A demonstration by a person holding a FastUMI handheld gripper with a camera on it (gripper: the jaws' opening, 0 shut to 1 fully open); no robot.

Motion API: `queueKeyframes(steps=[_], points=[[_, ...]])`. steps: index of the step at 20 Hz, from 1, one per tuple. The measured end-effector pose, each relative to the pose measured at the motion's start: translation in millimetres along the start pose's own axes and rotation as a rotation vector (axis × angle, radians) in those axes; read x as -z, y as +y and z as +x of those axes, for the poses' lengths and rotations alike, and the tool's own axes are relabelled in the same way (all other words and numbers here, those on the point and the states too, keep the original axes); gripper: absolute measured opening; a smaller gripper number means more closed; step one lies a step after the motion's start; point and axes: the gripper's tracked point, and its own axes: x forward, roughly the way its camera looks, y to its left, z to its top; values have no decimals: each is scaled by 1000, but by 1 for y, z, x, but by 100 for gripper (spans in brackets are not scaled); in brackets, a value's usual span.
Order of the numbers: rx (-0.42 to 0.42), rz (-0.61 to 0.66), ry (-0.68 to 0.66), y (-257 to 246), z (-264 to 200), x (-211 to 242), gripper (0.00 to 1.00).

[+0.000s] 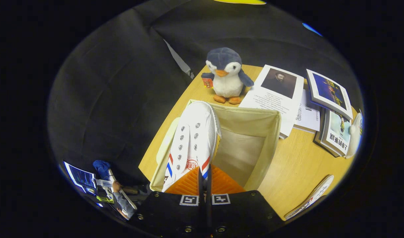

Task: Open the storage box then place both shoes into the box .Put the left shoe in first, then the right shoe, with the right side of both shoes facing outward in a uniform manner.

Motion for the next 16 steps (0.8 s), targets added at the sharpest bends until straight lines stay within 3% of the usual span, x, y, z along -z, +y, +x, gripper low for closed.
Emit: queueKeyframes(steps=[1, 3, 5, 6, 10, 16], points=[[-27, 8, 3, 6, 3, 0, 5], [-65, 3, -30, 14, 9, -9, 42], [2, -22, -61, -6, 16, -14, 79], [-5, -17, -79, -3, -3, -20, 98], [-65, 65, -131, -3, -38, -27, 98], [-70, 111, -197, -30, -90, -18, 97]])
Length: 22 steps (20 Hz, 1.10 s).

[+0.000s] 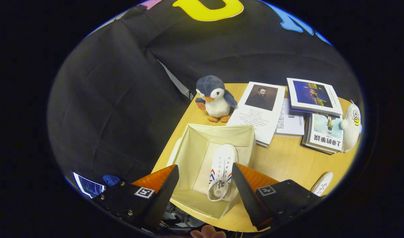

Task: Open the storage box then place both shoes into the box .Put the left shoe in first, then the right shoe, with the right side of both shoes facing outward in a uniform manner.

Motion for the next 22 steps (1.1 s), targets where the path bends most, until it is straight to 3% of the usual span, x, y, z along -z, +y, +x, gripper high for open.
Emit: queueKeyframes(steps=[6, 10, 15, 22], points=[[-17, 83, -61, -38, -57, 5, 97], [67, 81, -125, -94, -90, 13, 97], [94, 208, -193, -152, -126, 38, 97], [239, 372, -203, -247, -161, 103, 97]])
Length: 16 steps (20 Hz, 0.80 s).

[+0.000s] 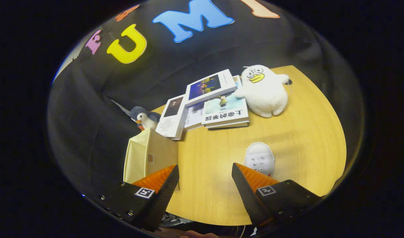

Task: Open the storage box then place both shoes into the box .Put the left shoe in first, then the right shoe, with the right side of both shoes facing outward in a uniform manner.

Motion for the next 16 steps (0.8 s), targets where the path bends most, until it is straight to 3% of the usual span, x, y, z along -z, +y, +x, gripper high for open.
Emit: queueKeyframes(steps=[9, 10, 13, 16], points=[[137, 74, 94, -100, 17, 52, 97], [145, 80, 118, -107, 21, 61, 95], [164, 60, 178, -123, 32, 81, 79], [174, 15, 225, -130, 47, 96, 79]])
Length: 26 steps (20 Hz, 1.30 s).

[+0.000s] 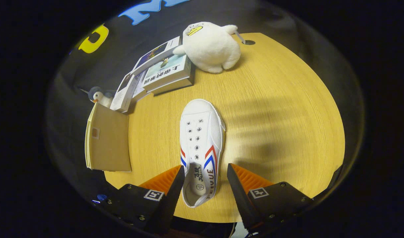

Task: Open the storage box then place both shoes into the box .Put the left shoe in first, then the right shoe, with the right side of both shoes facing outward in a uniform manner.

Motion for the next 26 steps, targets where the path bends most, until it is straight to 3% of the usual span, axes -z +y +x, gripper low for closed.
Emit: queueKeyframes(steps=[7, 8, 9, 10, 12, 13, 14, 26], points=[[101, -96, 43, -23, 39, 4, 76], [59, -97, 42, -12, 35, 4, 73], [56, -103, 44, -11, 42, 6, 50], [73, -136, 50, -14, 39, 6, 36], [91, -116, 27, -16, 29, -1, 23], [97, -76, 22, -19, 32, 0, 7], [86, -49, 28, -19, 30, 0, 1], [63, -63, -4, 21, -27, -8, 1]])
